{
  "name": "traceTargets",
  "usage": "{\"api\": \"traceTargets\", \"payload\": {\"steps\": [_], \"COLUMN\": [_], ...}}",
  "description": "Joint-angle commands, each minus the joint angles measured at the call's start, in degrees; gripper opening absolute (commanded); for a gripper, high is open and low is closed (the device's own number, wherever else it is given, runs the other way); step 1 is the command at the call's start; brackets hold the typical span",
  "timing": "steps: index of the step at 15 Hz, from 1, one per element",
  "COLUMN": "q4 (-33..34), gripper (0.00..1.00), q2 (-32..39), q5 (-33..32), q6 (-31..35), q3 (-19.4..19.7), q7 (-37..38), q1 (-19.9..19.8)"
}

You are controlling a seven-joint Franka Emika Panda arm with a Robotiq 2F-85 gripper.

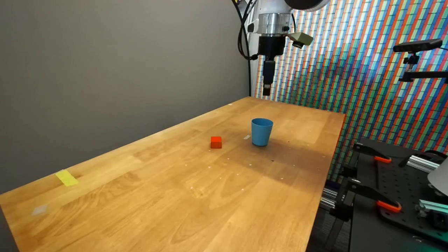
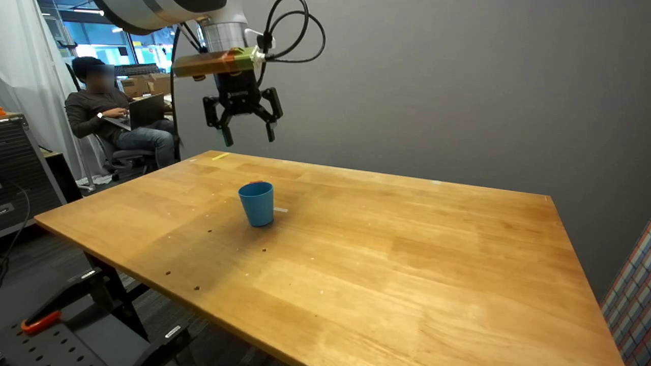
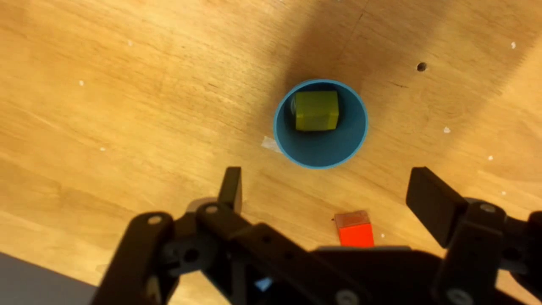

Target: Put the yellow block in the cup

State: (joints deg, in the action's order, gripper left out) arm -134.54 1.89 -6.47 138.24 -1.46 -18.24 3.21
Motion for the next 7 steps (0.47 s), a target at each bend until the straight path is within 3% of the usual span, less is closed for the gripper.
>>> {"api": "traceTargets", "payload": {"steps": [1,2,3,7], "q4": [-2.0,-1.8,-0.2,-0.6], "gripper": [1.00,1.00,1.00,1.00], "q2": [-9.0,-10.4,-5.6,-6.1], "q5": [0.2,0.1,0.0,0.0], "q6": [-3.6,-4.2,-2.5,-3.0], "q3": [0.1,0.3,0.0,0.0], "q7": [-1.2,-1.3,0.0,0.0], "q1": [-0.8,-0.9,-0.5,-0.4]}}
